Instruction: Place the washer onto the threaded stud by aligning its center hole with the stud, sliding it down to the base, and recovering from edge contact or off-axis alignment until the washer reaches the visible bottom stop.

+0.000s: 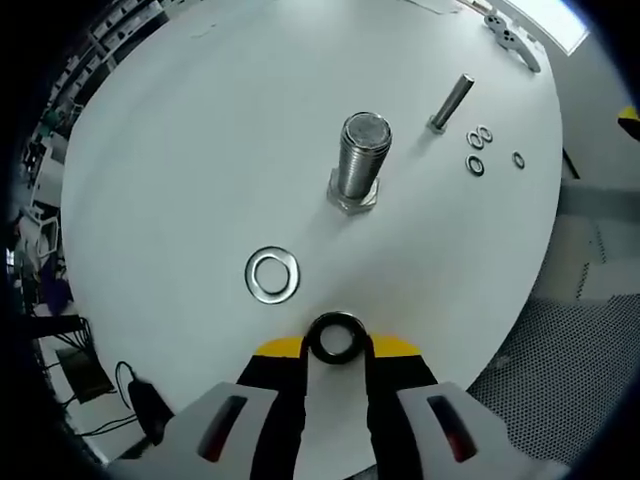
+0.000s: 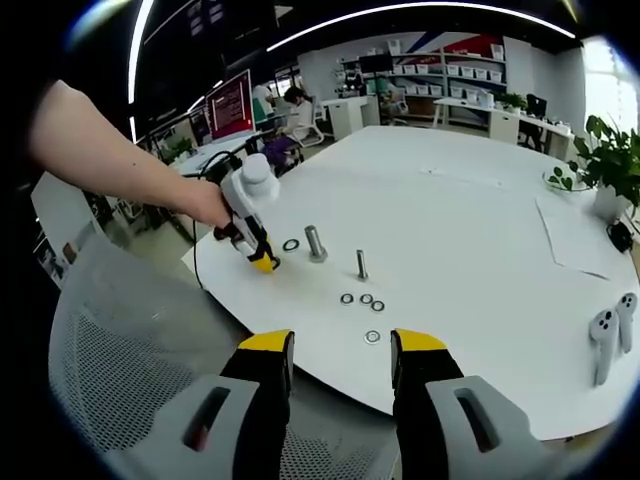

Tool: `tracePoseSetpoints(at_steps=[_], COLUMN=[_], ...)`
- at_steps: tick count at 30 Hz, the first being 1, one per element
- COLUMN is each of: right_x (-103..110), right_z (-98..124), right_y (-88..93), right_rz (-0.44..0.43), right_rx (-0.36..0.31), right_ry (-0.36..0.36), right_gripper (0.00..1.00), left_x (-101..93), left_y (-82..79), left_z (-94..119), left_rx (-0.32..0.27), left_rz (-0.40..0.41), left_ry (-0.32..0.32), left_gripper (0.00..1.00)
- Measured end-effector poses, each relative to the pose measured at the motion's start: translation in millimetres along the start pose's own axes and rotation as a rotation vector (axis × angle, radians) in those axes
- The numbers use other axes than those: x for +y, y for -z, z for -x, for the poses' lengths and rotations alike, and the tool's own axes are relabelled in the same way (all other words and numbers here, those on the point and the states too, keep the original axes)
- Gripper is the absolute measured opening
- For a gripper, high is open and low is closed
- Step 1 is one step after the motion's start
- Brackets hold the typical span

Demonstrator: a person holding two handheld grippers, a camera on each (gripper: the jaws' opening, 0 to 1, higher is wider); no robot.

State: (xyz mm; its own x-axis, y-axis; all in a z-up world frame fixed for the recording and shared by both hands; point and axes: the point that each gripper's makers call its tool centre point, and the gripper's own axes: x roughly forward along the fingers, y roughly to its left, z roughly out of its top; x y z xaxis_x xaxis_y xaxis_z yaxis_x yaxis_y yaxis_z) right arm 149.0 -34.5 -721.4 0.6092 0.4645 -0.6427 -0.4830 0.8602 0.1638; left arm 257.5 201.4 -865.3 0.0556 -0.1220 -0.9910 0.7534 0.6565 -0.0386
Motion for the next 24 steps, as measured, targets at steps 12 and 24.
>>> tracePoseSetpoints(at_steps=[12, 24], right_x=[0.3, 0.2], right_z=[-0.1, 0.1], right_y=[-0.7, -0.5], right_rz=[-0.002, -0.002], right_rx=[-0.003, -0.002], right_ry=[-0.003, -0.002], right_gripper=[0.41, 0.41], left_x=[1.0, 0.8], left_y=[3.3, 0.4], left_z=[-0.7, 3.4], left_rx=[-0.011, -0.018], left_rz=[-0.06, -0.117], left_ry=[-0.03, -0.045], left_gripper=[0.19, 0.19])
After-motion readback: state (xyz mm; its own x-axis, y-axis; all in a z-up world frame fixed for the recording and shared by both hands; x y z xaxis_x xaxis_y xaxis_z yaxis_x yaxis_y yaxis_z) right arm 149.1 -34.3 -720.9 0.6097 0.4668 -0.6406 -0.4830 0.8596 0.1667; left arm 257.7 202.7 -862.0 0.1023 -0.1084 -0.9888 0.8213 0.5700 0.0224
